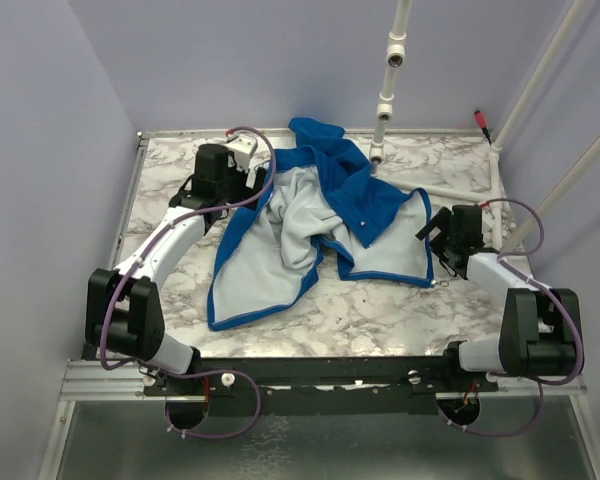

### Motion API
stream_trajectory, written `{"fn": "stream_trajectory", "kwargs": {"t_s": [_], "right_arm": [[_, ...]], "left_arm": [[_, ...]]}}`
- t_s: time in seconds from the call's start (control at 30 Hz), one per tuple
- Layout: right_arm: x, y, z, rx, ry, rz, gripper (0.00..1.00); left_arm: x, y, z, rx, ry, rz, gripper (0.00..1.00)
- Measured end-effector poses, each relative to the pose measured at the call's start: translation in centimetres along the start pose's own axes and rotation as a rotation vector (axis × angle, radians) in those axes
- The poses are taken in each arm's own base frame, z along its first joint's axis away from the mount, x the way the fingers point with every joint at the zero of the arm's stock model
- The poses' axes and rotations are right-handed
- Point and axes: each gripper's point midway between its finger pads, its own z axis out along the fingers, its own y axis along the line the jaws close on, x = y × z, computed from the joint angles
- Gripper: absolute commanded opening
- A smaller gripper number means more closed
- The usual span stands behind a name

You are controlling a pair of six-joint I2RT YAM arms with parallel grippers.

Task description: Zip up the jacket

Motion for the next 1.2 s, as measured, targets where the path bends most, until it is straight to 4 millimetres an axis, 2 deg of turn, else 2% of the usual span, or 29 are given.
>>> {"fn": "stream_trajectory", "kwargs": {"t_s": [0.1,0.2,0.43,0.6,0.67,0.73,0.8,0.93,1.0,1.2], "right_arm": [[1.1,-0.2,0.6,0.005,0.044,-0.007,0.97],[1.1,0.1,1.1,0.0,0.054,-0.015,0.9],[1.5,0.4,1.9,-0.013,0.073,-0.02,0.59],[2.3,0.3,1.4,-0.019,0.08,-0.033,0.39],[3.0,0.7,0.5,-0.035,0.079,-0.054,0.23],[3.2,1.8,-0.8,-0.069,0.069,-0.08,0.08],[2.9,3.2,-2.2,-0.109,0.043,-0.104,0.01],[2.5,6.0,-4.8,-0.185,0.021,-0.145,0.01],[2.4,7.7,-5.9,-0.224,0.022,-0.165,0.01],[3.9,14.5,-9.7,-0.372,0.061,-0.266,0.02]], "left_arm": [[0.1,-2.4,-1.2,0.052,0.022,0.077,0.99],[0.3,-3.3,-2.2,0.074,0.05,0.119,0.99],[1.4,-3.4,-4.1,0.087,0.103,0.176,0.99],[0.9,-5.6,-5.9,0.154,0.069,0.227,0.99],[0.9,-6.6,-6.0,0.184,0.061,0.224,0.99],[1.3,-7.3,-6.0,0.209,0.057,0.21,0.99],[1.8,-8.2,-6.1,0.24,0.038,0.186,0.99],[2.4,-9.6,-6.9,0.291,-0.022,0.166,0.99],[1.9,-10.8,-7.5,0.325,-0.065,0.171,0.99],[0.4,-14.6,-8.3,0.409,-0.168,0.174,0.99]]}}
